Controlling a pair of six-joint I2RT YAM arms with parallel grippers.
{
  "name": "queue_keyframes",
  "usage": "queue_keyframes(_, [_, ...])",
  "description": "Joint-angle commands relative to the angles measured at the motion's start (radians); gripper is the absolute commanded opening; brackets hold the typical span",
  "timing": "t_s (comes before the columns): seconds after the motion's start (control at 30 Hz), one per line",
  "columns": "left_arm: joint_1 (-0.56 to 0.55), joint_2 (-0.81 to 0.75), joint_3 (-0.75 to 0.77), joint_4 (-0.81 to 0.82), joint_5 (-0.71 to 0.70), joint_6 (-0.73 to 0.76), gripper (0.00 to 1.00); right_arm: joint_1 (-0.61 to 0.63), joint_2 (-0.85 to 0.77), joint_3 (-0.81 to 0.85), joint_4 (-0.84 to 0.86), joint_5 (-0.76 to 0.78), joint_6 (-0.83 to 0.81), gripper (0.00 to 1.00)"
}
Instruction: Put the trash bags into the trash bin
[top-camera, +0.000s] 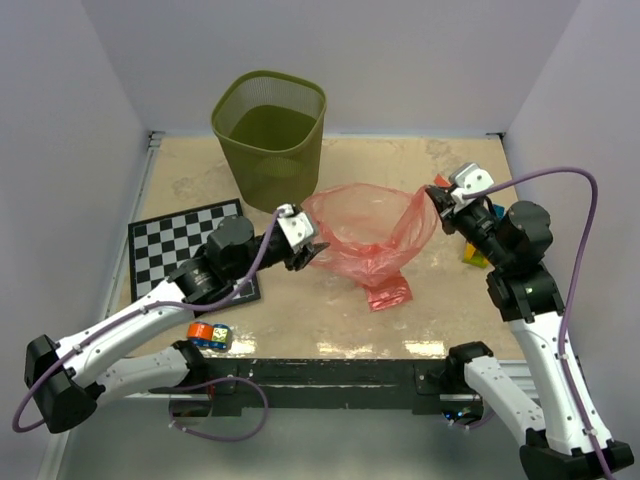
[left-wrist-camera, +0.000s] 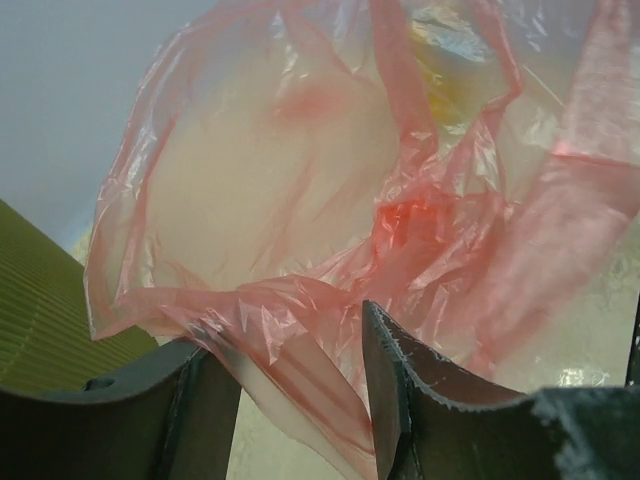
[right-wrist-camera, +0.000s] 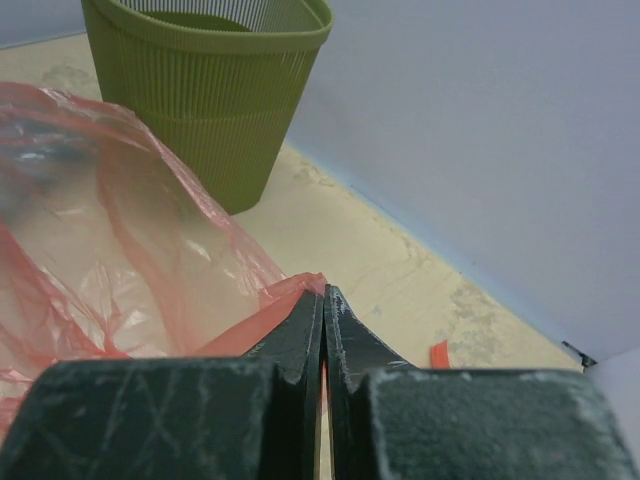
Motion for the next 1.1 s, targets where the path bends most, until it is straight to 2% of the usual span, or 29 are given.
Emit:
queue_keyframes(0.0, [0.074,0.047,0.137,-0.155,-0.004,-0.260,0.52,0.001,-0.004,0.030,0.053,0.019,0.054,0.00])
queue_keyframes(0.07, [0.134,0.094,0.179,-0.201,0.075,-0.343,0.49,0.001,-0.008,0.022,0.054,0.016,0.060,0.00])
queue_keyframes(0.2, [0.187,0.165,0.248,-0.280,0.112,-0.420,0.51,0.001,-0.010,0.016,0.062,0.035,0.069,0.00])
queue_keyframes(0.27, [0.190,0.177,0.282,-0.300,0.164,-0.409,0.59,0.001,-0.013,0.012,0.069,0.039,0.074,0.00])
queue_keyframes(0.37, [0.191,0.179,0.311,-0.320,0.259,-0.411,0.77,0.001,-0.013,0.004,0.080,0.047,0.082,0.00])
queue_keyframes(0.4, [0.193,0.179,0.319,-0.330,0.272,-0.417,0.77,0.001,-0.015,0.002,0.086,0.049,0.086,0.00])
queue_keyframes(0.6, [0.220,0.183,0.325,-0.356,0.281,-0.452,0.76,0.001,-0.016,-0.004,0.096,0.052,0.102,0.00])
queue_keyframes(0.7, [0.227,0.214,0.311,-0.360,0.360,-0.452,0.75,0.001,-0.016,-0.004,0.108,0.059,0.120,0.00])
queue_keyframes(0.8, [0.227,0.217,0.262,-0.301,0.451,-0.468,0.76,0.001,-0.005,-0.002,0.128,0.075,0.146,0.00])
queue_keyframes(0.97, [0.225,0.266,0.198,-0.242,0.490,-0.493,0.76,-0.002,0.027,0.007,0.171,0.131,0.209,0.00])
queue_keyframes(1.07, [0.224,0.268,0.112,-0.124,0.526,-0.561,0.76,-0.007,0.057,0.025,0.181,0.131,0.232,0.00])
